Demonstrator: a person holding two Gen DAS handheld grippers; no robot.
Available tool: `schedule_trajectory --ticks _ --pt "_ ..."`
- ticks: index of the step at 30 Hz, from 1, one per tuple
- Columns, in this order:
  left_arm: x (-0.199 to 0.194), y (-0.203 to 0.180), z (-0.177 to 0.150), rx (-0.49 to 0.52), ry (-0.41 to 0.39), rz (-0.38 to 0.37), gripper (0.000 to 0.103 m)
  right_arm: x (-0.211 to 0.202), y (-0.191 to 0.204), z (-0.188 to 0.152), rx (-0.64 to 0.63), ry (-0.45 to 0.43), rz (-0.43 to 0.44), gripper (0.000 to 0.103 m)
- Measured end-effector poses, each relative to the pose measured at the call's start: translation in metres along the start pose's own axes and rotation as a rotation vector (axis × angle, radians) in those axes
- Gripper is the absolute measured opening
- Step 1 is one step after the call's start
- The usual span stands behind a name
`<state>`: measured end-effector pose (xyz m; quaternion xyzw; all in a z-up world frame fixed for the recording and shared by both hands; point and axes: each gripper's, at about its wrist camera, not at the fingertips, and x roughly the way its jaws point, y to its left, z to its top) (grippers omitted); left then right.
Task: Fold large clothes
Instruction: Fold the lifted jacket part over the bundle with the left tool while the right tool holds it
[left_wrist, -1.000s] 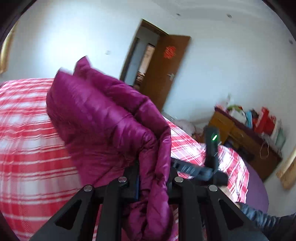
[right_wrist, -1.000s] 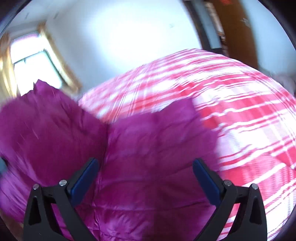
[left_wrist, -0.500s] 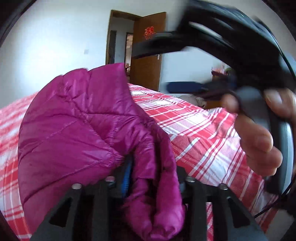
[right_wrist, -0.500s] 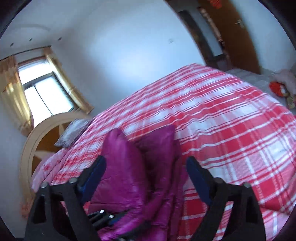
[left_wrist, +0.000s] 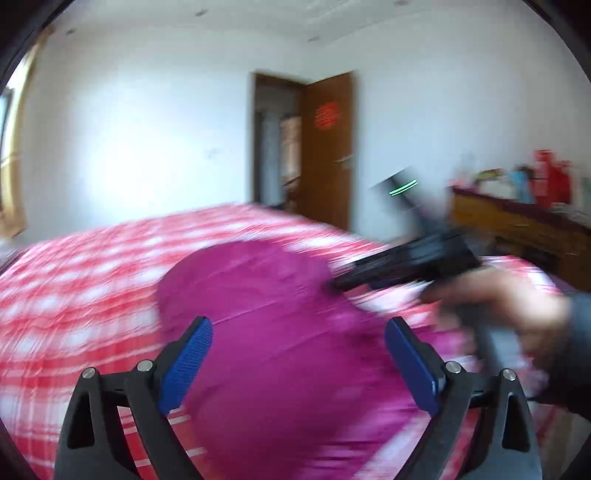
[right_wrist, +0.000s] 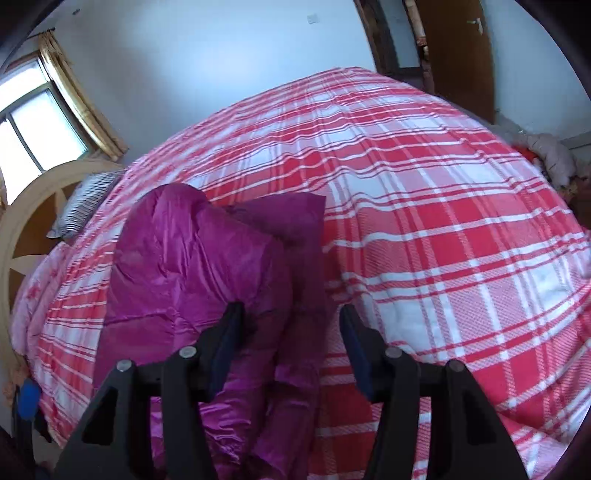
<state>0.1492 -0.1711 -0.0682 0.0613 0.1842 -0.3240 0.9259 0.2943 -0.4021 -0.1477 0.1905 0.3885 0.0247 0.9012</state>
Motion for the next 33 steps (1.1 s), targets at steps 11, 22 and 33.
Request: schedule_trajectory --ticks 11,22,33 --pt "0.042 0.024 -0.028 -0.142 0.085 -0.011 0.095 -0.055 0.087 0.033 0.220 -0.222 0.448 0.086" --pt "0.062 0.067 0.020 -0.248 0.036 0.150 0.095 0.002 0.022 0.018 0.291 -0.227 0.288 0.084" --pt "0.155 0.041 0.006 -0.135 0.306 0.275 0.100 0.036 0.007 -0.011 0.135 -0.198 0.134 0.084"
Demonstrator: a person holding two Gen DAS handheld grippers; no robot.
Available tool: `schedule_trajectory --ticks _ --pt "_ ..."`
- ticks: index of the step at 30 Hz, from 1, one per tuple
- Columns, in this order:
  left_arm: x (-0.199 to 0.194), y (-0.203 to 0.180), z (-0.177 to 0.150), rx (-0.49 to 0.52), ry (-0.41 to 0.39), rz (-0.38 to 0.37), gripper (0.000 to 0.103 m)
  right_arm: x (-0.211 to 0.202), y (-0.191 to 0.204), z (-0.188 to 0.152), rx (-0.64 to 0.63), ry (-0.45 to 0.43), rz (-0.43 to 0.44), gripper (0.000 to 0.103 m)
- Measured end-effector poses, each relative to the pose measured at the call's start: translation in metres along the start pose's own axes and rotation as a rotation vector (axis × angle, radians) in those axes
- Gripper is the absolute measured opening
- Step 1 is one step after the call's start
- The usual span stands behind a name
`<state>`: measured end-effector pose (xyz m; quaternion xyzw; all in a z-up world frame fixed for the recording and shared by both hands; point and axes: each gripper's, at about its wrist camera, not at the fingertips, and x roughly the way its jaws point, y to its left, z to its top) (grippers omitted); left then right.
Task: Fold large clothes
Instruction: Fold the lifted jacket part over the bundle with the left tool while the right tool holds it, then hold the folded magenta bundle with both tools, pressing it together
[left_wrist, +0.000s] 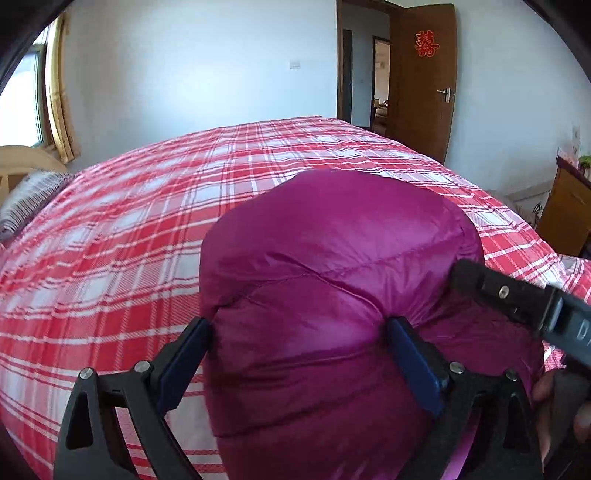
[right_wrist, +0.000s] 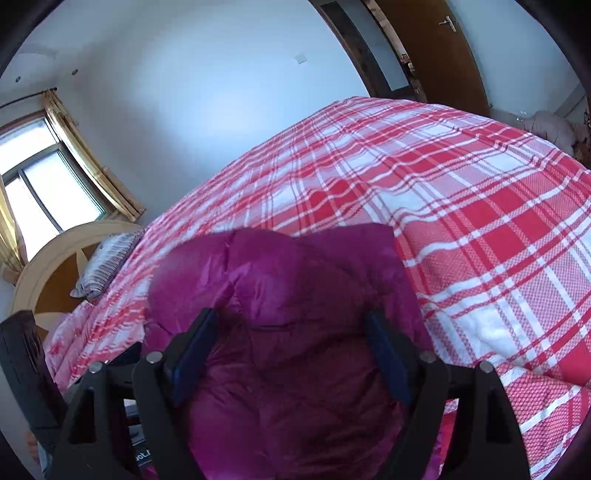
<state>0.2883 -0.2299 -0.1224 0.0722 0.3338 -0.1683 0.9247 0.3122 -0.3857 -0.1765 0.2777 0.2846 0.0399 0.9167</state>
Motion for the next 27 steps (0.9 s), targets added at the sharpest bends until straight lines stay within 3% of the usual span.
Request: schedule_trajectory --ticks 9,27 --pt "0.028 0.014 -0.006 -0.093 0.106 -0.057 0.102 0.036 -0.015 -0.004 0.016 0.079 -0.043 0.084" --pt "0.044 0.012 -0.006 -0.111 0.174 -0.066 0.102 0.050 -0.012 -0.004 -0.020 0.127 -0.104 0.085"
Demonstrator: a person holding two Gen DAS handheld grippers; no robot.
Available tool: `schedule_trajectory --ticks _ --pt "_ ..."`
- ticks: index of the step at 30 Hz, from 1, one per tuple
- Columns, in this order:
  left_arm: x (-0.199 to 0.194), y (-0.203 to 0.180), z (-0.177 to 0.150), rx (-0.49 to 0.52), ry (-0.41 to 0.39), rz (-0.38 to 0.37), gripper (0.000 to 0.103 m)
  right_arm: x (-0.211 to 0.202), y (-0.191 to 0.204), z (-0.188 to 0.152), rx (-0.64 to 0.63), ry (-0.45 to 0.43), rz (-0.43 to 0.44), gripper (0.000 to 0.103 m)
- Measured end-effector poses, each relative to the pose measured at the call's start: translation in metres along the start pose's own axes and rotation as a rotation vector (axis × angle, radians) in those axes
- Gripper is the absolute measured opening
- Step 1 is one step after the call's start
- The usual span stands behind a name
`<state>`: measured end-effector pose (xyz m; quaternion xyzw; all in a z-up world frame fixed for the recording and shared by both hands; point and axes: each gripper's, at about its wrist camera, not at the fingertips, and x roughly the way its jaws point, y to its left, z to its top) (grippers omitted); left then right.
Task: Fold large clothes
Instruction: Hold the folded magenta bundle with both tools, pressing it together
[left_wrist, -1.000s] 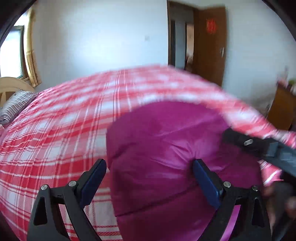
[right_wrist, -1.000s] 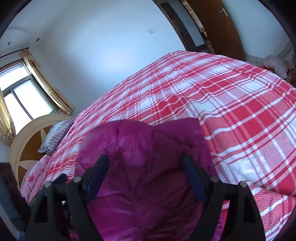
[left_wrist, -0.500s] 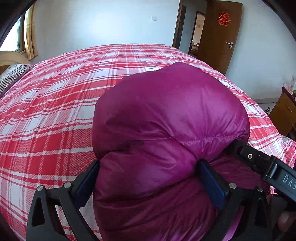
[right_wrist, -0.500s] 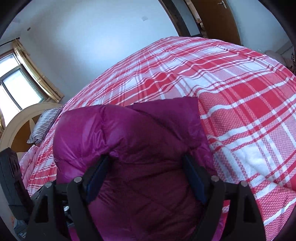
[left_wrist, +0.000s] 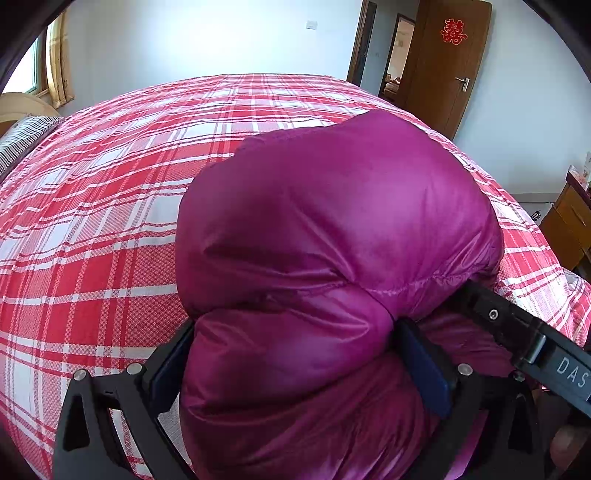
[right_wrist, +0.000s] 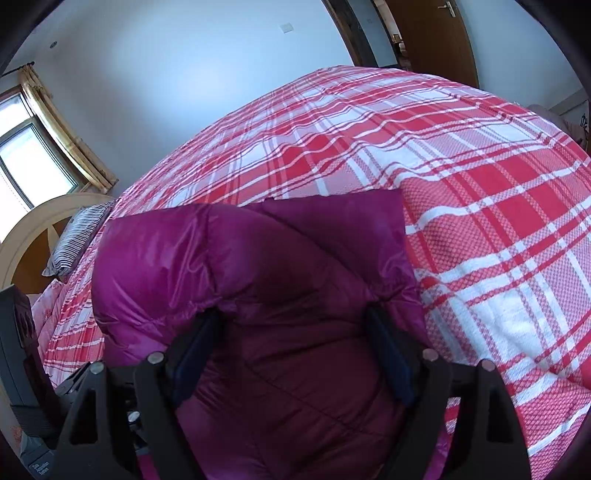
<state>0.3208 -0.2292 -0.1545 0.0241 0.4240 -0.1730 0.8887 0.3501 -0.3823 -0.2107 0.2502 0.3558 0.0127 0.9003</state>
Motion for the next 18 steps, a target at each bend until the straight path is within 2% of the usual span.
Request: schedule_trajectory --ticks 18 --pt "0.0025 0.0012 0.0006 -0.006 0.013 -0.008 0.102 0.0061 0.0029 0.0008 -0.023 0.015 -0.035 0.085"
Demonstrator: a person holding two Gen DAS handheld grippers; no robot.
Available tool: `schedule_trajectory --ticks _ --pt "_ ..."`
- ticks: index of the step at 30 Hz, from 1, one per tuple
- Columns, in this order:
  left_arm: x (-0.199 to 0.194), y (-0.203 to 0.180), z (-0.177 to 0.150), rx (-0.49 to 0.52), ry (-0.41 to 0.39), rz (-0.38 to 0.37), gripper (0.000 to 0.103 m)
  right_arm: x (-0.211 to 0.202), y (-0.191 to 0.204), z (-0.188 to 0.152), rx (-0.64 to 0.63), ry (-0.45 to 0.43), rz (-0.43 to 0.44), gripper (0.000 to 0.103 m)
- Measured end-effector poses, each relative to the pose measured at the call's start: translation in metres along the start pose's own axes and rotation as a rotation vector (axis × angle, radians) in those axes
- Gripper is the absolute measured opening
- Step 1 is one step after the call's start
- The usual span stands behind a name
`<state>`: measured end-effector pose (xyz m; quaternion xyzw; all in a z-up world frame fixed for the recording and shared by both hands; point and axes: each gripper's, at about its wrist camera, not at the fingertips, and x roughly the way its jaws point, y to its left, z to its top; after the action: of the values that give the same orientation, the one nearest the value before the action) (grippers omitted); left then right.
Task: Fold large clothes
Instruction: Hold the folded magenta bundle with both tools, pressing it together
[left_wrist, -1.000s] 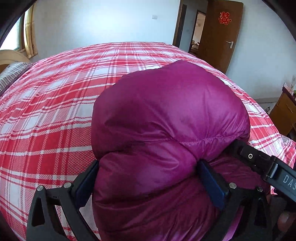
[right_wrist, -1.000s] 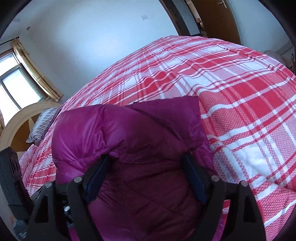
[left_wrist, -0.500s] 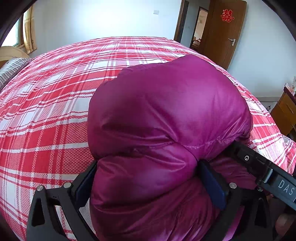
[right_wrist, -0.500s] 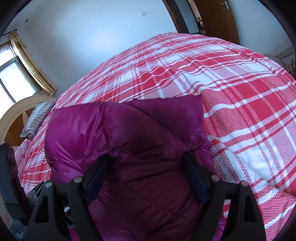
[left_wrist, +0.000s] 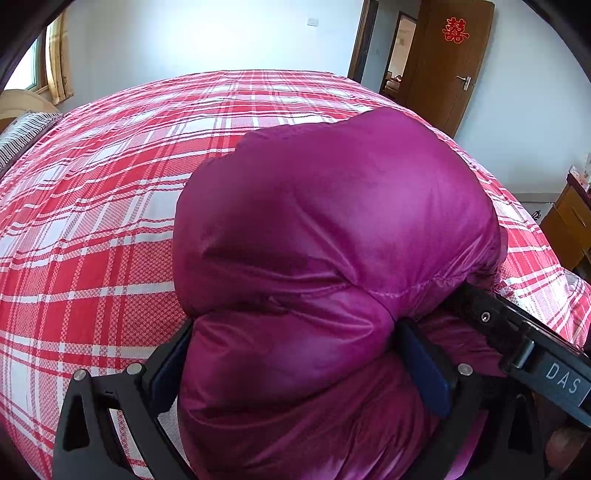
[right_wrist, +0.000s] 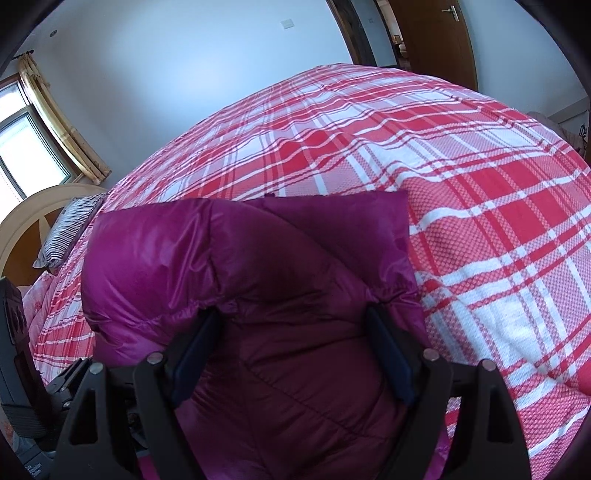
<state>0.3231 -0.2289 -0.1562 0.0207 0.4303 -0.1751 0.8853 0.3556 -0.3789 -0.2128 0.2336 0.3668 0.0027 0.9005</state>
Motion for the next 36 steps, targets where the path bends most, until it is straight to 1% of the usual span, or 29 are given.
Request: schedule_trajectory --ticks 33,35,36 --pt "0.001 0.006 0.002 -0.004 0.009 -0.018 0.102 -0.001 0.000 -0.001 0.004 0.002 0.008 0.086" --pt "-0.005 0.008 0.003 -0.001 0.017 -0.027 0.102 -0.002 0.002 0.000 0.001 0.006 0.012 0.087" --pt "-0.015 0.011 0.002 -0.008 0.014 -0.041 0.102 -0.004 0.002 0.000 -0.003 0.008 0.015 0.087"
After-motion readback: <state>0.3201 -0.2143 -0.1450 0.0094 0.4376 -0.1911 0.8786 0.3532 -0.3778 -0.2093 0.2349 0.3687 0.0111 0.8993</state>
